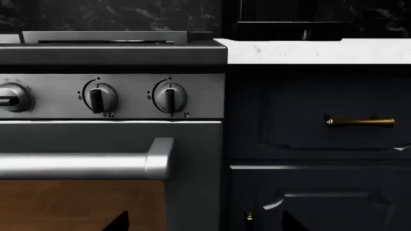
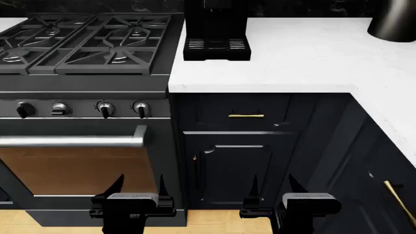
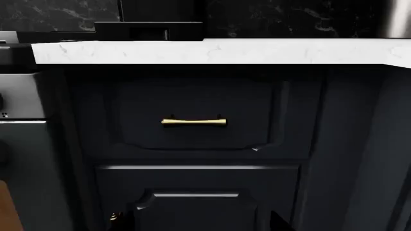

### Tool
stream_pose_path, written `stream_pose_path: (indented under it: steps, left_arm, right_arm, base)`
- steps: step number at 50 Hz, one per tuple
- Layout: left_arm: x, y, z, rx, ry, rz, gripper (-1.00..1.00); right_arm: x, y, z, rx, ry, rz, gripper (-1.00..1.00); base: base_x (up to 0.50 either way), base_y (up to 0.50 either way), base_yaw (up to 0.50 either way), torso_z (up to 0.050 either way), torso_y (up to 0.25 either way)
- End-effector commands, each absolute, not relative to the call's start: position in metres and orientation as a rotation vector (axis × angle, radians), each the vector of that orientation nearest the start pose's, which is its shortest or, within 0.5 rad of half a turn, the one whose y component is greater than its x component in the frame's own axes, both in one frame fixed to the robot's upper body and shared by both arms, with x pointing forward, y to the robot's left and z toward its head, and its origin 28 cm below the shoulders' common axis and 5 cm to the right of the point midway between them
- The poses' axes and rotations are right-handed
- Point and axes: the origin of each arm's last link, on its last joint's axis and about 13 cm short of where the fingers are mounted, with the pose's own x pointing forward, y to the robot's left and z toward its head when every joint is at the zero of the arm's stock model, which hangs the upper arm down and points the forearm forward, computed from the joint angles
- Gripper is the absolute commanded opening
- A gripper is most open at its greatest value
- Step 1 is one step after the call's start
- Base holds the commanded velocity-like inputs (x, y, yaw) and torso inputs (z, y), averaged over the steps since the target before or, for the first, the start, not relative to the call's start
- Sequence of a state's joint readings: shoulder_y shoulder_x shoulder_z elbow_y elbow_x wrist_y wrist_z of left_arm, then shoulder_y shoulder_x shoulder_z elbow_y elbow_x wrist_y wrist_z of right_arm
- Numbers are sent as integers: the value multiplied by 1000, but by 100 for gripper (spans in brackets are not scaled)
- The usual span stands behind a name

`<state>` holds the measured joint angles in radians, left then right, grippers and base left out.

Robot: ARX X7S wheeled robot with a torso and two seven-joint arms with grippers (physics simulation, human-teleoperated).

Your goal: Pick the mug from the cabinet, place it under the coffee machine dispenser, and press the start button.

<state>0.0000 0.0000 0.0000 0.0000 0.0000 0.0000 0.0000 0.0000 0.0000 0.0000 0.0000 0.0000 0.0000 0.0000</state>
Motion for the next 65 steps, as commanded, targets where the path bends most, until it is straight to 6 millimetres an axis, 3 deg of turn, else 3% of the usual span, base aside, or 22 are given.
stream_pose_path:
  steps: [1,17,25,33,34,36,37,38,41,55,65]
  left_arm:
    - [211,206,13,7,-8,-4,100]
    - [212,206,13,25,-69,-37,100]
    - [212,206,13,28,-54,-39,100]
    - [211,206,13,22,-34,-44,100]
    - [211,206,13,22,-31,-45,100]
    - [211,206,13,21,-28,-47,100]
    - [211,206,13,21,-27,-48,100]
    - [211,206,13,21,-26,-48,100]
    - [211,206,13,21,-25,-50,100]
    - [211,206,13,31,-43,-53,100]
    - [212,206,12,39,-94,-73,100]
  right_arm:
    - [210,-96,12,3,0,5,100]
    - [211,-96,1,39,-110,36,100]
    - [209,-95,1,144,-23,90,100]
    - [210,-95,1,156,-44,149,100]
    - [215,-108,26,155,-44,100,100]
    - [255,-109,131,237,-265,79,100]
    - [253,-107,173,257,-349,112,100]
    - [245,-108,194,242,-353,138,100]
    - [241,-114,197,135,-117,154,100]
    - [240,-112,212,84,-148,170,100]
    - [247,-115,257,33,-225,205,100]
  base:
    - [0,0,0,0,0]
    - [0,0,0,0,0]
    - [0,0,0,0,0]
    - [0,0,0,0,0]
    - [0,0,0,0,0]
    - [0,0,0,0,0]
    - [0,0,0,0,0]
    - [0,0,0,0,0]
    - [0,0,0,0,0]
    - [0,0,0,0,0]
    - [0,0,0,0,0]
